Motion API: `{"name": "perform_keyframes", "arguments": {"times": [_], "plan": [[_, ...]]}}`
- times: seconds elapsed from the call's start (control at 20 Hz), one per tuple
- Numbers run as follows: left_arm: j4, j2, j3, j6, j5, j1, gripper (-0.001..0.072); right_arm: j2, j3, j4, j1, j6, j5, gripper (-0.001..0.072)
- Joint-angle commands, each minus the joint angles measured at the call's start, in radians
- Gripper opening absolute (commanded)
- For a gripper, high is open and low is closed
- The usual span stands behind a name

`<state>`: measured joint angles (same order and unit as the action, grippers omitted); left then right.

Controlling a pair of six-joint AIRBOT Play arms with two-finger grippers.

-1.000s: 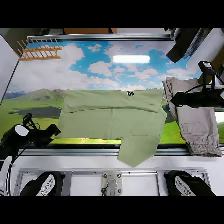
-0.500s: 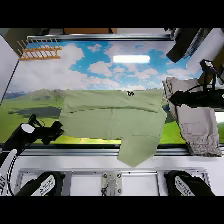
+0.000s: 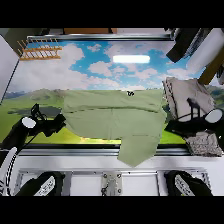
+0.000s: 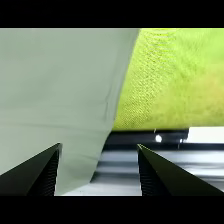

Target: Fold the clothes and pants, and hang the long-sleeved shirts on hangers.

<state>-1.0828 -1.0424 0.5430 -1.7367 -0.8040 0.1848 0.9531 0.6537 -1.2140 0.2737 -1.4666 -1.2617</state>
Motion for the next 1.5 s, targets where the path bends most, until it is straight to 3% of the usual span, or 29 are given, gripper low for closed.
{"name": "perform_keyframes", "arguments": {"times": [0.0, 0.6, 0.65, 0.7, 0.8, 1.0, 1.2, 1.45], "plan": [[0.001, 0.048, 0.004, 0.021, -0.015, -0.003, 0.0007, -0.001, -0.202, 0.018, 0.019, -0.014, 0.023, 0.0512], [0.001, 0.054, 0.004, 0.021, -0.016, -0.003, 0.0007, 0.159, -0.254, 0.172, -0.277, -0.008, 0.193, 0.0500], [0.001, 0.054, 0.005, 0.021, -0.016, -0.002, 0.0007, 0.156, -0.249, 0.168, -0.277, 0.000, 0.196, 0.0294], [-0.004, 0.054, 0.005, 0.021, -0.016, 0.000, 0.0007, 0.148, -0.237, 0.159, -0.277, 0.012, 0.195, 0.0132], [-0.036, 0.072, 0.005, 0.021, -0.059, 0.030, 0.0007, 0.102, -0.192, 0.101, -0.275, 0.014, 0.142, 0.0021], [-0.165, 0.203, -0.003, 0.070, -0.269, 0.129, 0.0007, -0.054, -0.089, -0.064, -0.275, 0.015, -0.073, 0.0021], [-0.182, 0.360, -0.084, 0.114, -0.488, 0.151, 0.0007, -0.208, -0.067, -0.116, -0.275, -0.007, -0.207, 0.0020], [-0.183, 0.417, -0.023, 0.106, -0.542, 0.068, 0.0006, -0.198, 0.061, -0.138, -0.275, -0.031, -0.242, 0.0020]]}}
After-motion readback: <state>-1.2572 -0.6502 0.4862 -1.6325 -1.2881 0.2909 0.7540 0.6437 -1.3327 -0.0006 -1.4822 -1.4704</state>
